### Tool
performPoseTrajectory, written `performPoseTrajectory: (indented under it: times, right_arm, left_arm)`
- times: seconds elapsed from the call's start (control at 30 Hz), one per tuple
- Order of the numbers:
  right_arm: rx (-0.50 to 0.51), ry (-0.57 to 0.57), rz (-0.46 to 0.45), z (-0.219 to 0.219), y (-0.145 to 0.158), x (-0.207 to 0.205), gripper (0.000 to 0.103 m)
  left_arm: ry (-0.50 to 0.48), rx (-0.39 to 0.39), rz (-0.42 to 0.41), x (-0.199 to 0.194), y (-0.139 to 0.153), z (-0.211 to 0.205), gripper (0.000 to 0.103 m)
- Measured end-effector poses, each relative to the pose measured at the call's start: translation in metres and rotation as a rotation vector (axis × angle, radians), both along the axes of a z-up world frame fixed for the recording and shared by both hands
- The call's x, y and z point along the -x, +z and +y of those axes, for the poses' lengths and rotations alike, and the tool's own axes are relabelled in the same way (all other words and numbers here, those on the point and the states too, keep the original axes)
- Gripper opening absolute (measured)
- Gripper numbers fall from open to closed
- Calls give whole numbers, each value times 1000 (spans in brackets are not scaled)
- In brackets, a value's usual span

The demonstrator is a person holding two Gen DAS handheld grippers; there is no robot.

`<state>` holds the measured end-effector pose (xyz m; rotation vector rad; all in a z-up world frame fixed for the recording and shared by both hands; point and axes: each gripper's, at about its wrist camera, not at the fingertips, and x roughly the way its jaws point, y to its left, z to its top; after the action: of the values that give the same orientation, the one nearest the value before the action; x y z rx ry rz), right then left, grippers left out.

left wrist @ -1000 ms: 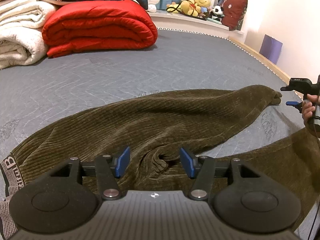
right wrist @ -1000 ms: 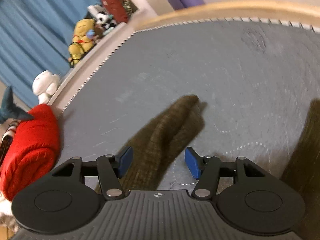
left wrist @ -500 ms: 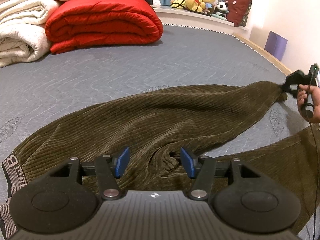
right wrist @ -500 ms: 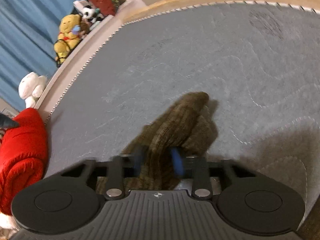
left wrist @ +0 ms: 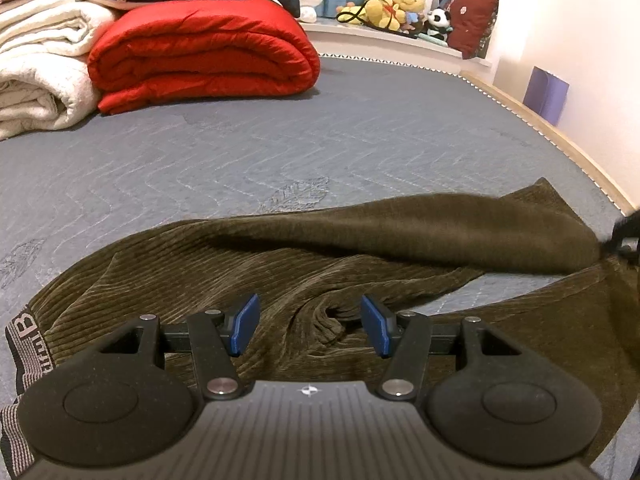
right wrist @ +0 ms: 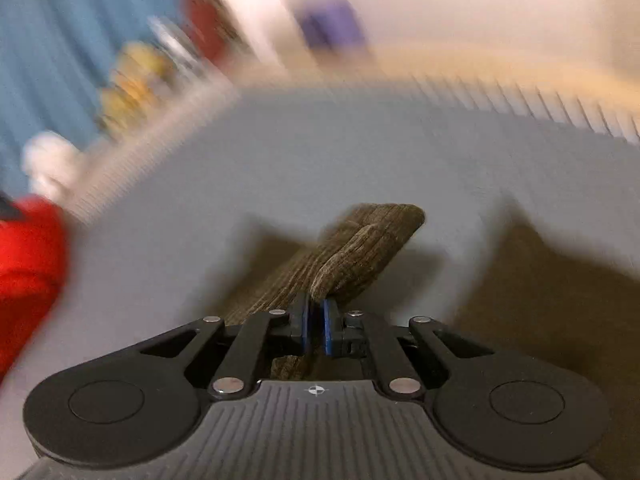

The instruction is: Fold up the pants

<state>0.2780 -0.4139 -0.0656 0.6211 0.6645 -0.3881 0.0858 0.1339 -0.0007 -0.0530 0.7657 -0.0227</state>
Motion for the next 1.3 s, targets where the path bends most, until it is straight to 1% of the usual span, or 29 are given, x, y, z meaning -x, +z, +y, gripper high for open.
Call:
performPoseTrajectory:
  times: [0.03,0.07,0.1,0.17,0.2,0.23,0.3,0.37,0.43,0.47,0.5,0.57,0.6,0.63,0.7,0.73,0.77,0.8,0.83,0.87,0.9,0.97,1.0,1.07,1.1,1.17,1.23,1.27,1.3]
  right_arm:
    - [-70,-19,50,-13,-14,0,9]
    - [-89,-51,59,-23,-19,5,11]
    - [-59,-71,37,-24,-15,10,16]
    - [81,-89,-24,-18,9,16,17]
    - [109,-77,-62,-14,19,17,19]
    - [114,-59,-89,-11,26,14,21]
    - [98,19,-118,-2,37,-3,22]
    - [72,158,-115,16,40,-34,22]
    - [60,253,-81,34,34,-65,22]
    - [60,274,-61,42,30,-79,22]
    - [54,292,-34,50,24,-97,25]
    - [57,318,17,66,14,-125,39]
    - [72,327,48,73,10,-140,53]
    - [91,324,76,77,3,-152,61]
    - [106,306,141,83,-9,-173,65]
    - [114,284,193,84,-17,-184,65]
    - [131,249,232,86,-22,-193,63]
    - [158,216,233,88,-23,-198,57]
    - [220,189,245,94,-20,-204,30]
    - [265,187,262,98,-19,-209,16]
    - [273,177,263,98,-17,-214,6]
    - [284,115,240,93,-7,-221,4]
    - [294,84,194,90,1,-223,2]
    - [293,29,62,83,21,-229,2]
    - [292,24,-31,81,31,-233,2]
    - [312,22,-143,80,43,-241,2]
    - [272,30,-190,77,43,-250,3]
    - [248,44,-190,75,40,-254,3]
    - [256,49,-171,75,38,-258,4]
  left_arm:
    - [2,-1,0,1,0,0,62]
    - [3,-1,-1,2,0,1,62]
    - [5,-2,-2,3,0,2,62]
    - [7,-2,-2,3,1,3,62]
    - [6,-1,-1,3,0,4,62]
    - [6,0,0,2,0,4,62]
    - [7,0,3,0,-1,3,62]
    - [5,-1,7,-2,-2,1,62]
    - [2,-4,9,-3,-2,-1,62]
    - [-1,-7,10,-4,-3,-2,62]
    - [-2,-10,12,-5,-4,-2,62]
    - [-3,-13,16,-7,-6,-2,62]
    - [-1,-14,18,-8,-6,-1,62]
    - [0,-14,19,-8,-7,0,62]
    - [3,-10,23,-10,-8,3,62]
    - [6,-7,22,-10,-8,4,62]
    - [6,-5,20,-11,-7,5,62]
    - [5,-4,18,-11,-7,6,62]
    - [4,-6,16,-12,-6,7,62]
    - [3,-10,14,-12,-6,8,62]
    - [2,-13,12,-12,-6,9,62]
    - [4,-25,7,-12,-7,12,62]
    - [10,-32,8,-12,-8,13,62]
    - [24,-34,13,-13,-11,17,62]
    - [29,-29,15,-14,-12,20,62]
    - [32,-25,13,-14,-11,23,62]
    - [29,-30,5,-14,-10,23,62]
    - [27,-32,4,-13,-10,23,62]
    - [26,-33,4,-13,-10,23,62]
